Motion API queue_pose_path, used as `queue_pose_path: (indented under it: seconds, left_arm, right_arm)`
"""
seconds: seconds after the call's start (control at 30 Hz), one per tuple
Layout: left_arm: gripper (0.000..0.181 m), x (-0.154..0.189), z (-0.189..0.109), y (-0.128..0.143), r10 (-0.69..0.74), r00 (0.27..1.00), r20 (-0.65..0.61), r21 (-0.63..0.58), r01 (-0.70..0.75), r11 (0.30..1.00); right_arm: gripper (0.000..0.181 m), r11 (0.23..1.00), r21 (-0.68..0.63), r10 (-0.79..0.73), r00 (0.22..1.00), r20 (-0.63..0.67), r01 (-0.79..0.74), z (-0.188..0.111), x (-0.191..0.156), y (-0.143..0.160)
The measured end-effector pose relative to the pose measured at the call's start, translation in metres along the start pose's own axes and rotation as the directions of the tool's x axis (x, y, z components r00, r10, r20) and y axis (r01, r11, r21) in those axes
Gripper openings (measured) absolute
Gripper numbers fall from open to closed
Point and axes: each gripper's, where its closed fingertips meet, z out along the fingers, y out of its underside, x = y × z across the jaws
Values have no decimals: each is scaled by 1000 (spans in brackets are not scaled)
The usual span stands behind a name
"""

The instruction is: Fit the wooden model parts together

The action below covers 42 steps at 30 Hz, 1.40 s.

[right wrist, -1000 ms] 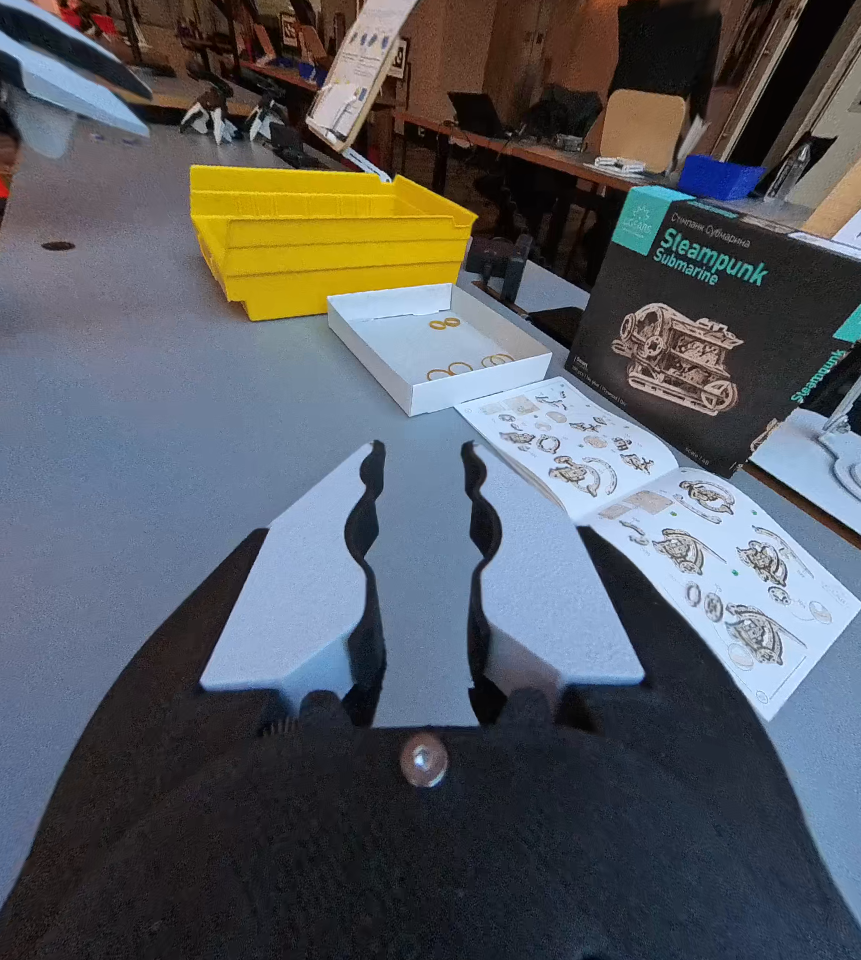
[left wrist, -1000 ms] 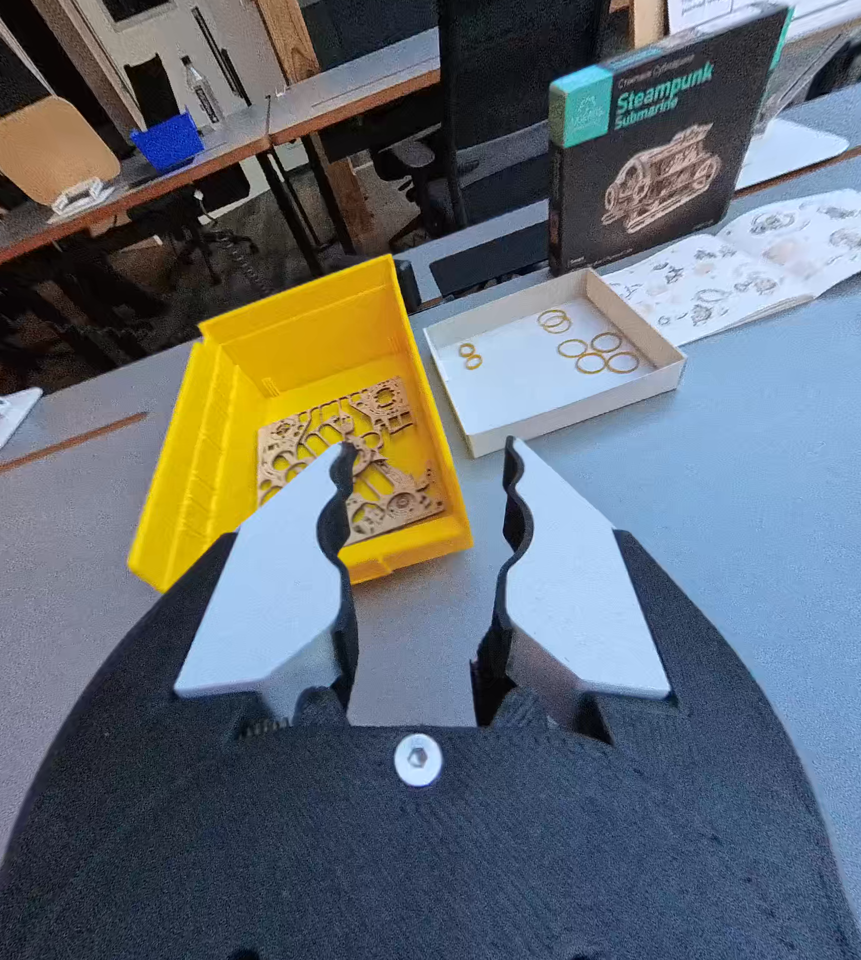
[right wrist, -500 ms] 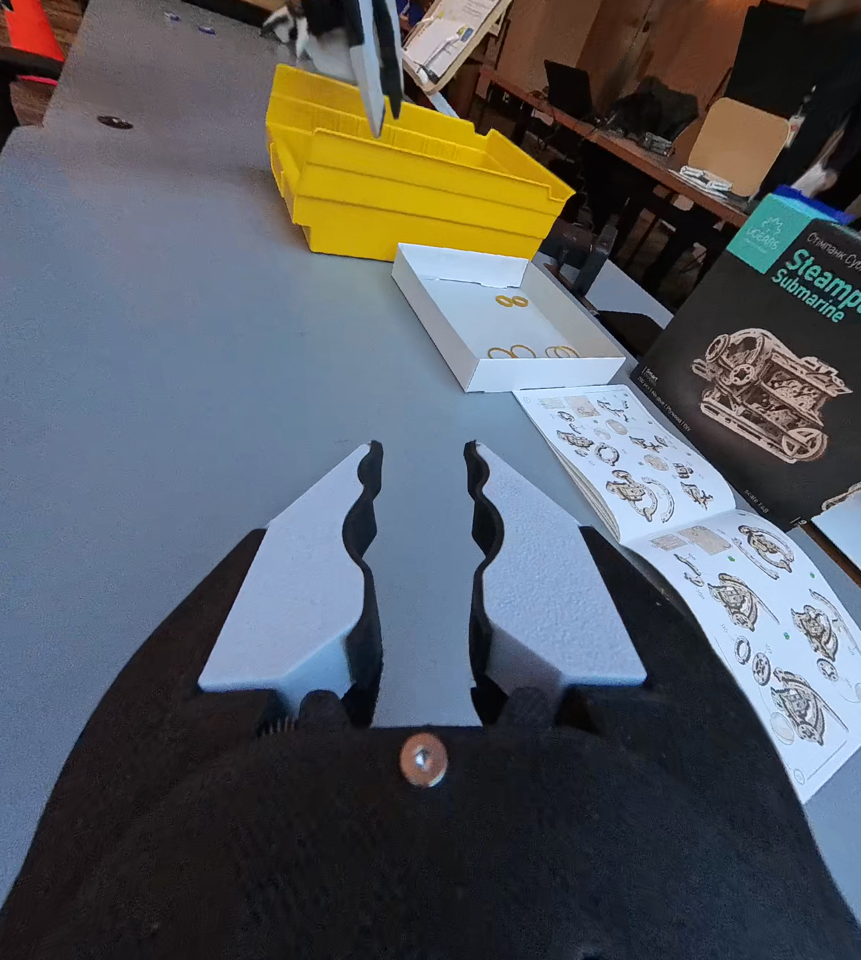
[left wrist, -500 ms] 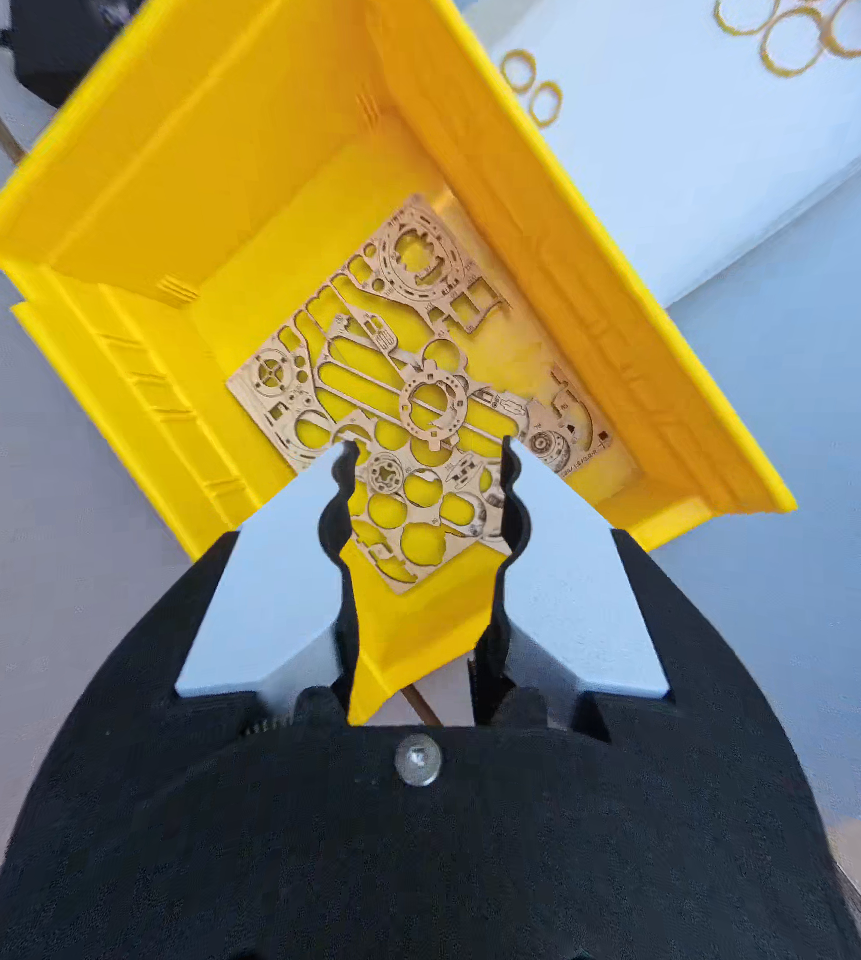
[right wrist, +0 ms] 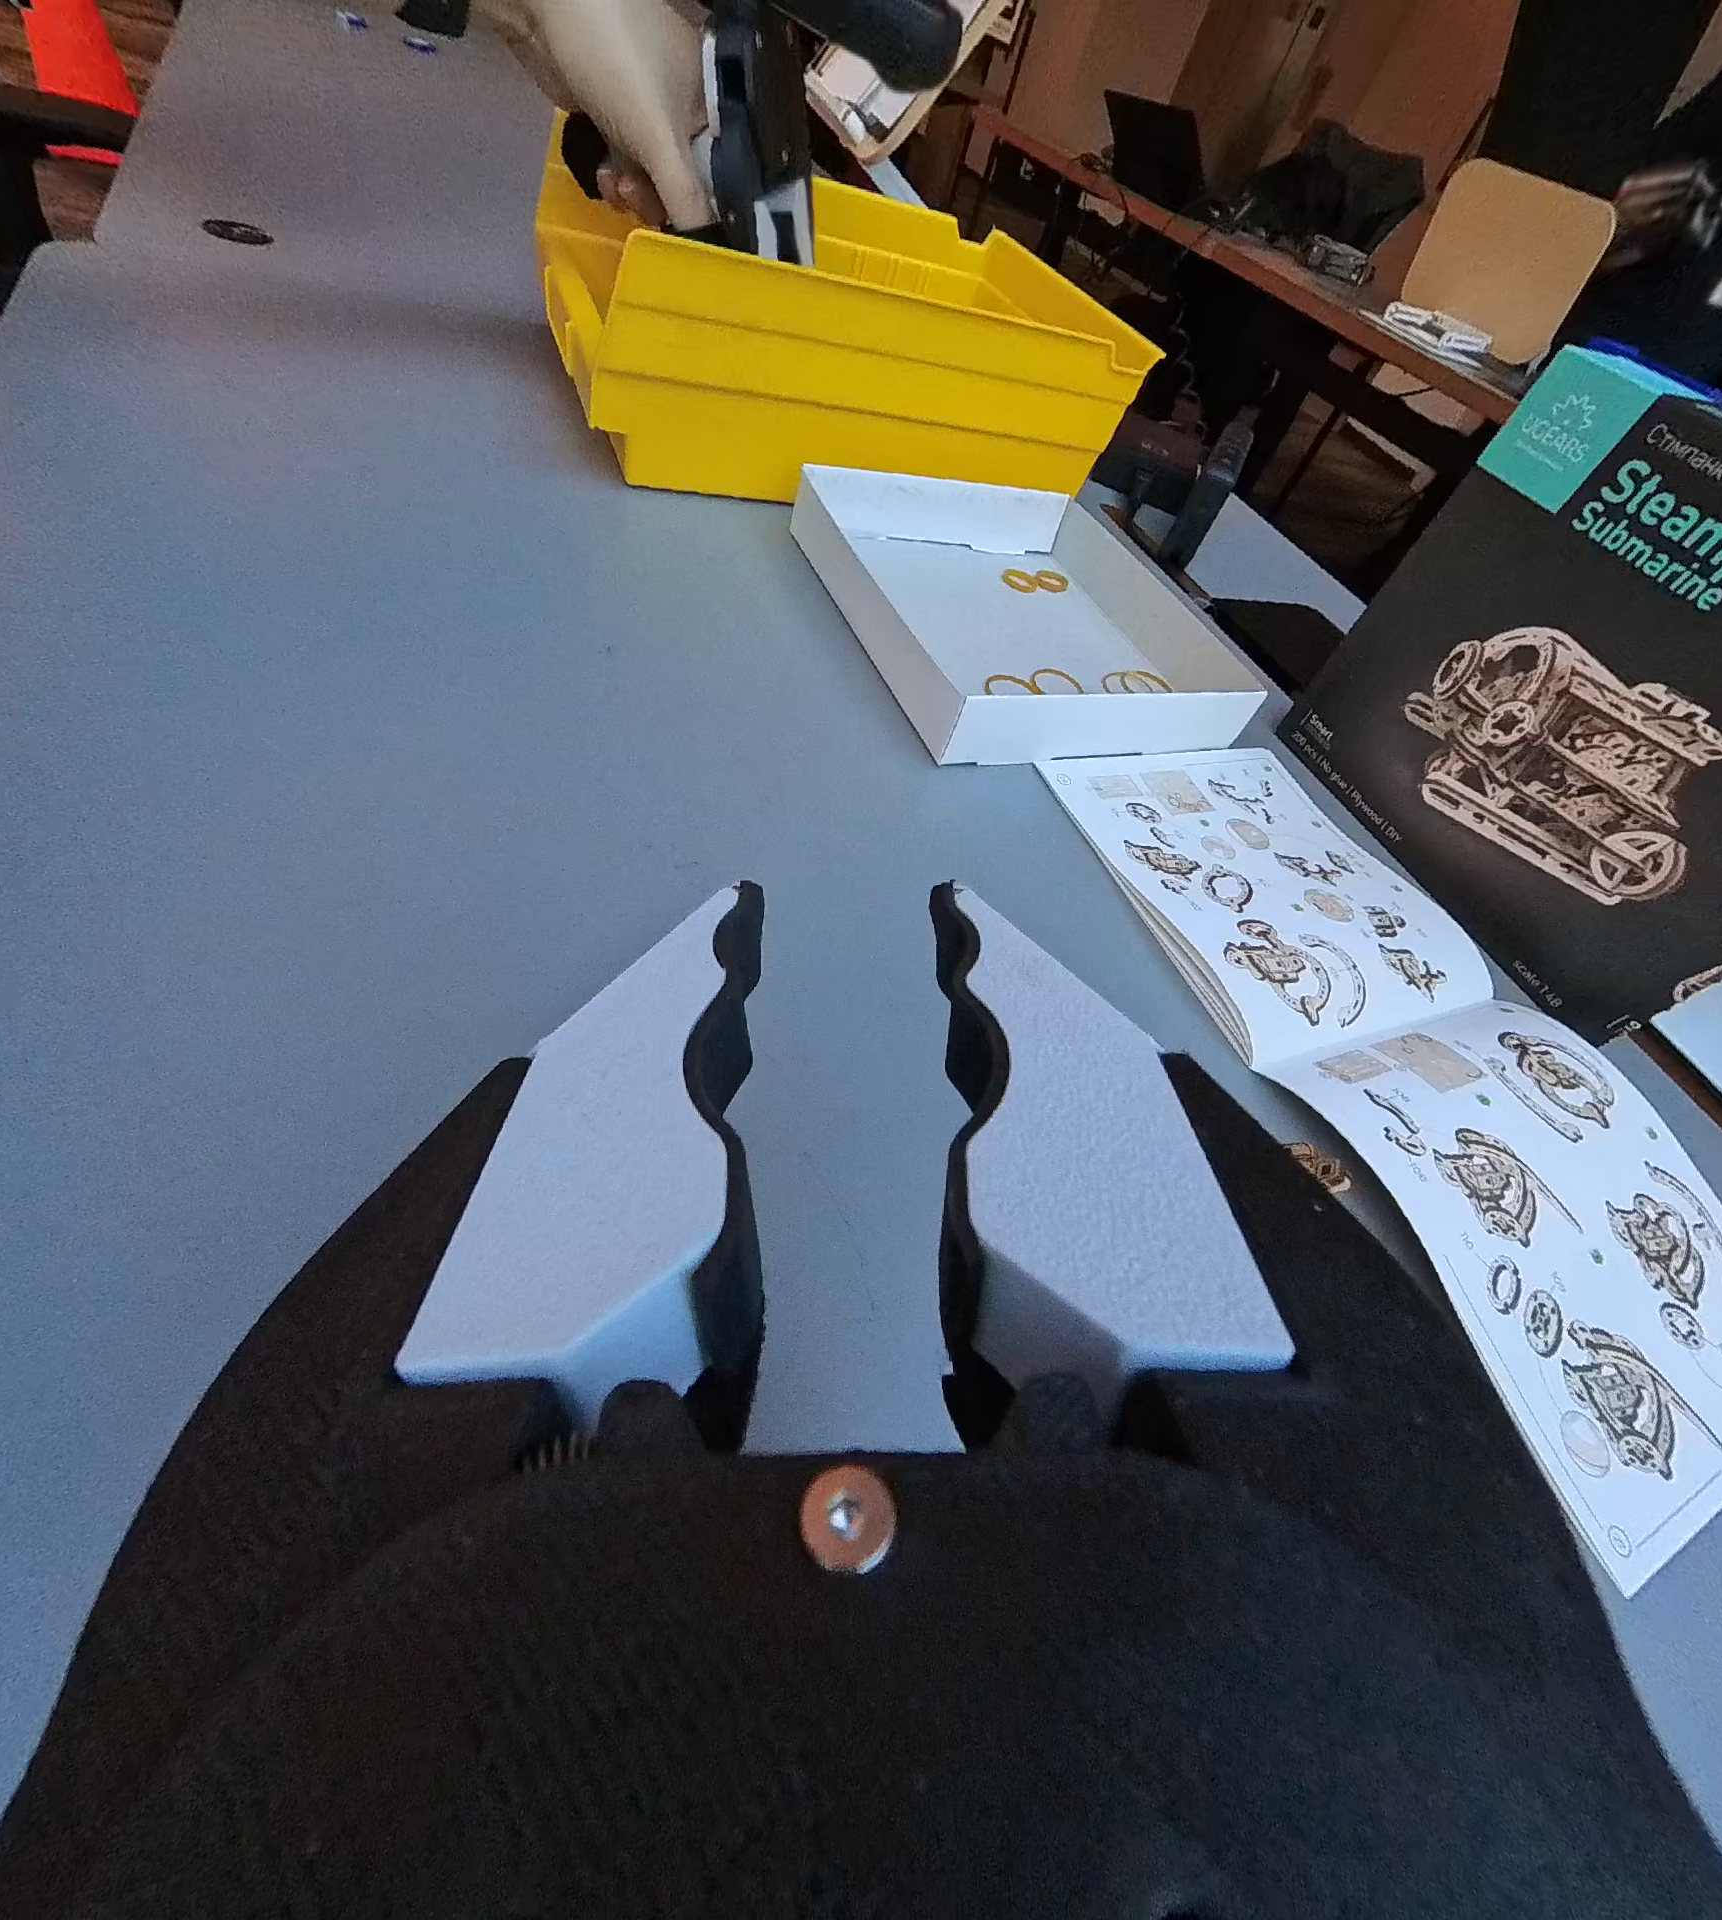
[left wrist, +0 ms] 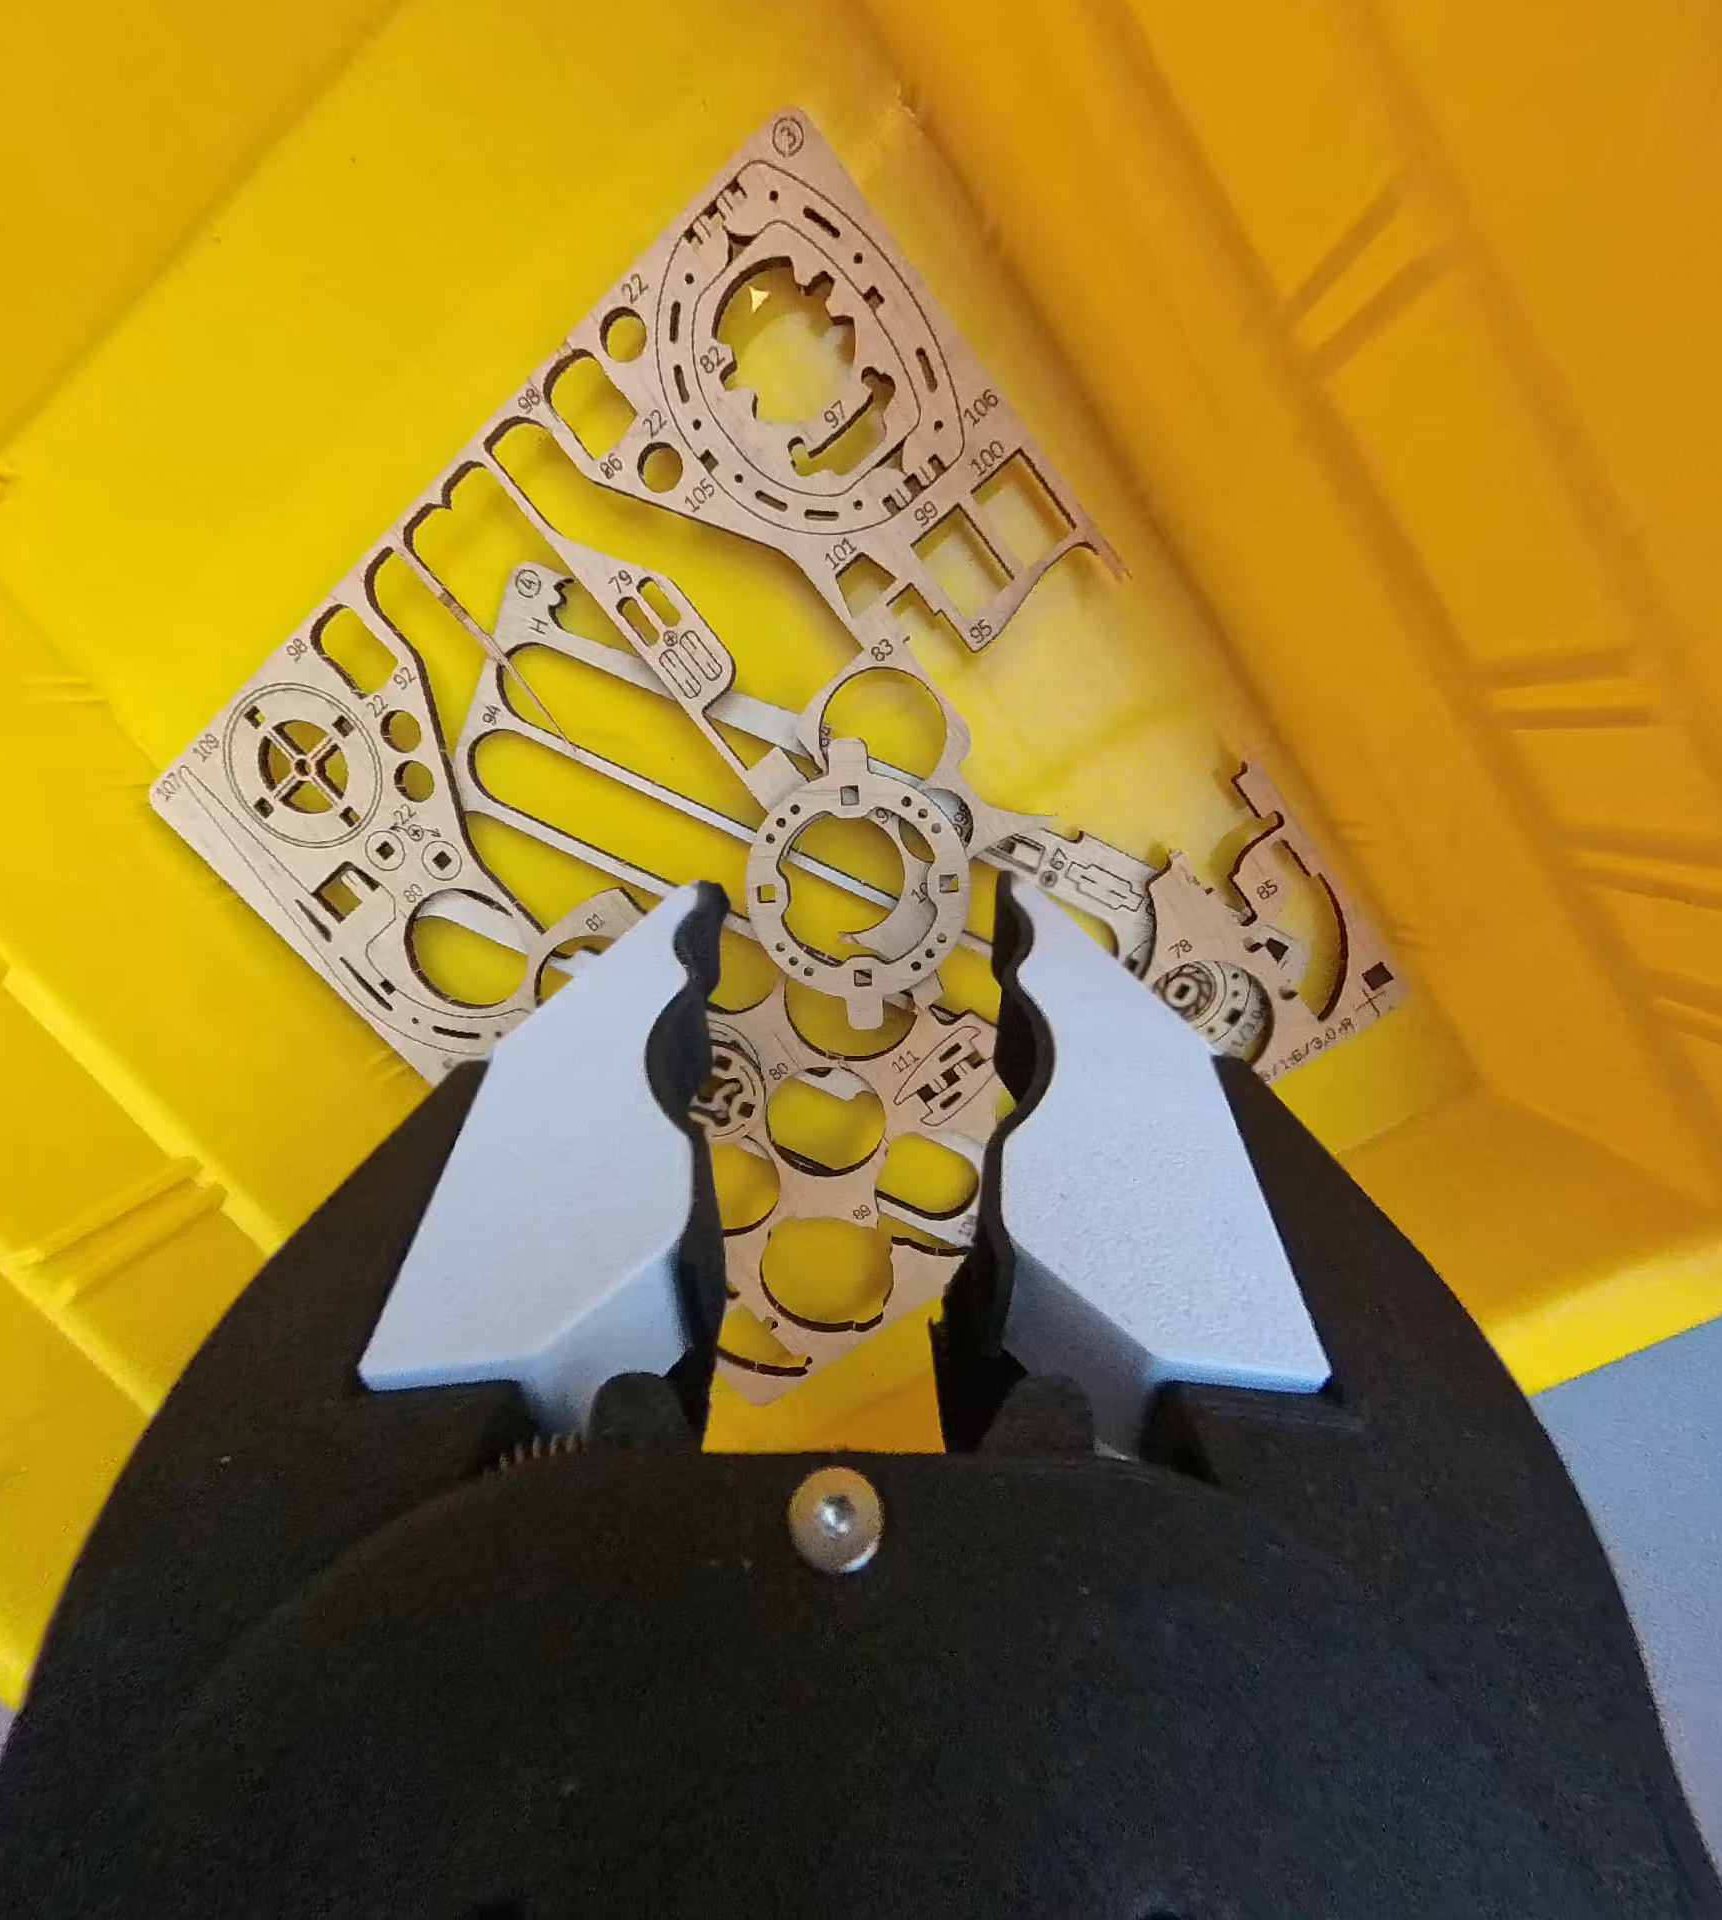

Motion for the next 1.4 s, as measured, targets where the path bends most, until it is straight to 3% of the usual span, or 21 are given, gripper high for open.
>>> queue_pose_path:
  seconds: [0.13, 0.57, 0.7, 0.87, 0.97, 1.1, 1.27, 1.4]
  left_arm:
    - [40, -3, 1, 4, 1, 1000, 16, -7, -1, 1000]
    - [40, -8, -17, -3, -27, 999, 47, 88, 23, 996]
    - [40, -2, -41, -13, -40, 998, 56, 193, 28, 981]
    - [40, 41, -101, -21, -33, 997, 74, 399, 1, 917]
    - [40, 89, -124, 3, 18, 995, 101, 429, -60, 901]
    - [40, 138, -99, 56, 101, 983, 156, 294, -143, 945]
    - [40, 165, -63, 96, 113, 987, 111, 198, -133, 971]
    - [41, 166, -47, 116, 130, 985, 112, 127, -144, 981]
  right_arm:
    - [32, 1000, -4, -3, 1000, 5, 3, 0, -1, 0]
    - [32, 999, -37, -30, 1000, -2, 30, 0, -2, 5]
    - [39, 997, -58, -58, 997, -48, 55, -2, 6, 7]
    - [39, 998, -50, -46, 997, -61, 43, -5, 10, 7]
    - [40, 997, -51, -58, 996, -70, 55, -7, 11, 6]
    - [40, 998, -37, -54, 997, -62, 51, -6, 9, 2]
    - [41, 998, -38, -45, 997, -65, 42, -5, 10, 3]
    - [41, 1000, -18, -14, 997, -70, 13, -7, 14, 1]
